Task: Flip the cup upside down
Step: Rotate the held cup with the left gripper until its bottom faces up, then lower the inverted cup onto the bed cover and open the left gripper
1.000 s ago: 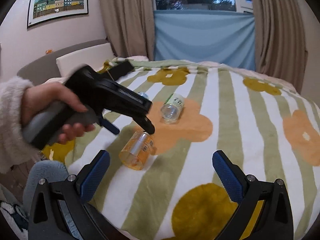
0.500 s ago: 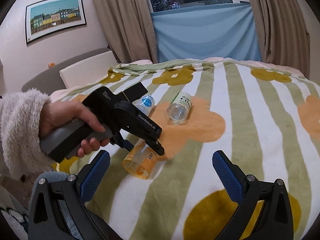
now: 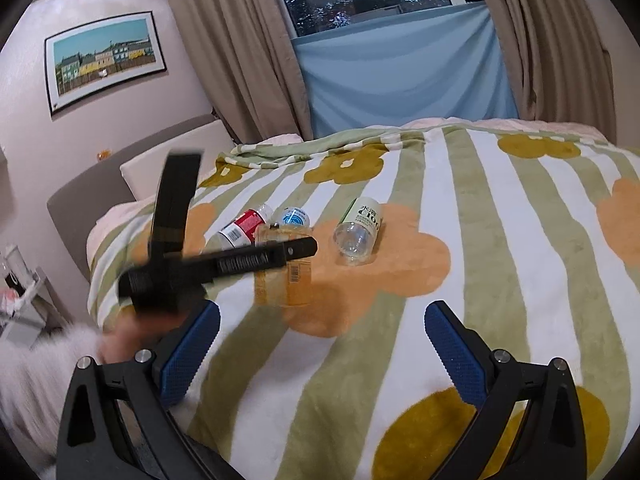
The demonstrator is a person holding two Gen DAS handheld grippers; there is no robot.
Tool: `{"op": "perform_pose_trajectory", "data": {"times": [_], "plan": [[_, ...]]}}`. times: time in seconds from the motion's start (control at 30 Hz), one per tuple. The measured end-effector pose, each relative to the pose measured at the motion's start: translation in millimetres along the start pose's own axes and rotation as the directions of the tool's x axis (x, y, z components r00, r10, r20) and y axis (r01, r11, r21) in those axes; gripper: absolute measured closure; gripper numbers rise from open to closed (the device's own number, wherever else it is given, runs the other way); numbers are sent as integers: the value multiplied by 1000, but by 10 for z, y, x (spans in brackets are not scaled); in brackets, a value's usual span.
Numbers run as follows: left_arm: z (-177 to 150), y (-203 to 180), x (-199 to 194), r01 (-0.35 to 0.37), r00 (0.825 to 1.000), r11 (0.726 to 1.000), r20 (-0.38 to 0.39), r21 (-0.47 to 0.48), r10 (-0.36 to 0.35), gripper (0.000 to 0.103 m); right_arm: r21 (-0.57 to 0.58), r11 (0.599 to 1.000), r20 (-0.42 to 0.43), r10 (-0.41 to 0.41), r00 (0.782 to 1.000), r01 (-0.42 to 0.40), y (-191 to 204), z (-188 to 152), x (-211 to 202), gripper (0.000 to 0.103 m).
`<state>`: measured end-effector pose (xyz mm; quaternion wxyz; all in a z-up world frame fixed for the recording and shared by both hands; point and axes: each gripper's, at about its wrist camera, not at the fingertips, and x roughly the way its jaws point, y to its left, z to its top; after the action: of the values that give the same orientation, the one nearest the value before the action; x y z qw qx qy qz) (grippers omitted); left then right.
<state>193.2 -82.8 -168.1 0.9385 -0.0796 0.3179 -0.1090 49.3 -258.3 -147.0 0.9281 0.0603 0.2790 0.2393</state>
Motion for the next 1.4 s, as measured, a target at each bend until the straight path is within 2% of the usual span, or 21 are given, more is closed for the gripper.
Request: {"op": "perform_pose_trajectory", "data": {"times": [0.03, 0.17, 0.27, 0.5, 0.63, 0.77, 0.97, 1.1, 1.27, 1.37, 1.4], "plan": [[-56, -1, 18, -36, 999, 999, 31, -3, 36, 46, 0, 1000, 0, -6, 1000, 6, 0, 10, -7, 1], [-120, -14, 184, -67, 997, 996, 48, 57, 64, 46, -18, 1000, -6, -24, 1000, 24, -14, 10, -64, 1], [-190, 38, 243, -48, 998, 997, 41, 56, 45, 46, 4, 1000, -20, -24, 1000, 24, -74, -39, -51, 1], [-323, 8, 235, -24, 998, 997, -64, 73, 29, 46, 31, 999, -38, 10, 999, -8, -62, -103, 22, 0], [-326, -58, 199, -23, 992, 993, -123, 120, 38, 46, 33, 999, -38, 27, 999, -26, -33, -94, 30, 1], [-261, -130, 156, -19, 988, 986, -151, 163, 44, 46, 43, 998, -30, 39, 999, -38, -6, -75, 21, 0], [-131, -180, 85, 13, 973, 979, -228, 204, 35, 46, 45, 998, -26, 40, 999, -39, -2, -75, 20, 0], [-118, -157, 175, 29, 953, 979, -300, 202, 33, 46, 60, 997, -33, 51, 998, -49, -17, -87, 70, 0], [-179, -131, 258, 32, 946, 980, -321, 199, 34, 46, 57, 997, -42, 54, 998, -51, -1, -86, 100, 1], [-184, -138, 258, 15, 950, 979, -310, 202, 49, 41, 57, 997, -46, 51, 998, -48, -7, -84, 108, 0], [-183, -138, 257, 5, 950, 979, -308, 204, 60, 27, 58, 997, -47, 50, 998, -48, -10, -82, 114, 0]]}}
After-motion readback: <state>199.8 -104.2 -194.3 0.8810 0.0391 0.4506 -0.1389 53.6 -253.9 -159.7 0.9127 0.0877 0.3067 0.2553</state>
